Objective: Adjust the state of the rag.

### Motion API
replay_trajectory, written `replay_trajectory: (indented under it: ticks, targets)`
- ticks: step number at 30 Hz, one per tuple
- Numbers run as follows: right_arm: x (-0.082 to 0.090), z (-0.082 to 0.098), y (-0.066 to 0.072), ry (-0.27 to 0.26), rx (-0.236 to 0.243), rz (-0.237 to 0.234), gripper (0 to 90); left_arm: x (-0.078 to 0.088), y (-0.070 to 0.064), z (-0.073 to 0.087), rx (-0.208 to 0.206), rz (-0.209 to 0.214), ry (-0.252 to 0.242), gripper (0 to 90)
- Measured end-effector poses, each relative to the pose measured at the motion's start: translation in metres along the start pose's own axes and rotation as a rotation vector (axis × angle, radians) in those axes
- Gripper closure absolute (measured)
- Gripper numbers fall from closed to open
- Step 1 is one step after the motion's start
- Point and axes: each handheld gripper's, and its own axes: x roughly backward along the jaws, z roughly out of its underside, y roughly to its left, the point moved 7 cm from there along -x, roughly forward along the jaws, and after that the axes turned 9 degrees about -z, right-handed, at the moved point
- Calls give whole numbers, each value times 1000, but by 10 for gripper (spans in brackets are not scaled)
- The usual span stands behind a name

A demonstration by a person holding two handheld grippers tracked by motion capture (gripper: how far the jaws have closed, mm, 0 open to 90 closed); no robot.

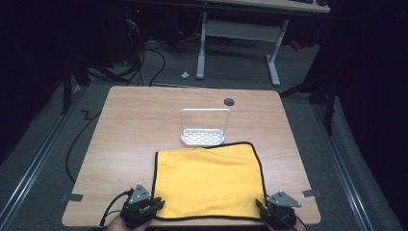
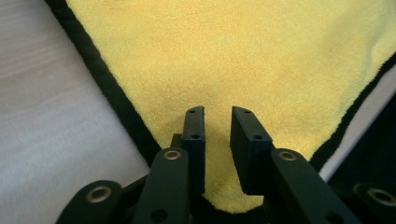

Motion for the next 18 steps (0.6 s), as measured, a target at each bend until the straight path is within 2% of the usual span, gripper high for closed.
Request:
replay_trajectory:
  ticks: [2,3,5,6,8,10,11,12,13,14,17,18]
  targets:
    - [8,-3,0,-36,3,8,623,4,5,-7,-17,-33,-31,740]
    - [9,-9,0,-56,-3,2,620,3,10,-14,-4,-34,-48,737]
    - [4,-25,-1,-82,-3,-10,615,-4,18,-32,0,-47,-87,724]
    - [-2,-34,-2,-83,8,-19,613,-11,23,-39,-9,-59,-90,717]
    - [-20,-52,-6,-76,29,-16,612,-29,31,-48,-27,-79,-64,703]
    - [-40,-66,-13,-62,20,-24,613,-44,36,-50,-32,-82,-26,699]
    - [-49,-70,-16,-43,13,-21,615,-45,37,-49,-51,-92,-27,699]
    - [-49,-70,-16,-43,13,-21,615,-45,37,-49,-51,-92,-27,704]
    - [-61,-68,-21,-2,2,-21,617,-42,35,-45,-66,-89,-20,704]
    - [-62,-65,-21,-1,-3,-23,619,-37,32,-40,-60,-74,-9,703]
    - [-55,-56,-19,-8,-20,-49,618,-30,28,-32,-66,-57,1,703]
    - [-42,-43,-14,-3,-7,-55,616,-21,22,-23,-67,-39,5,704]
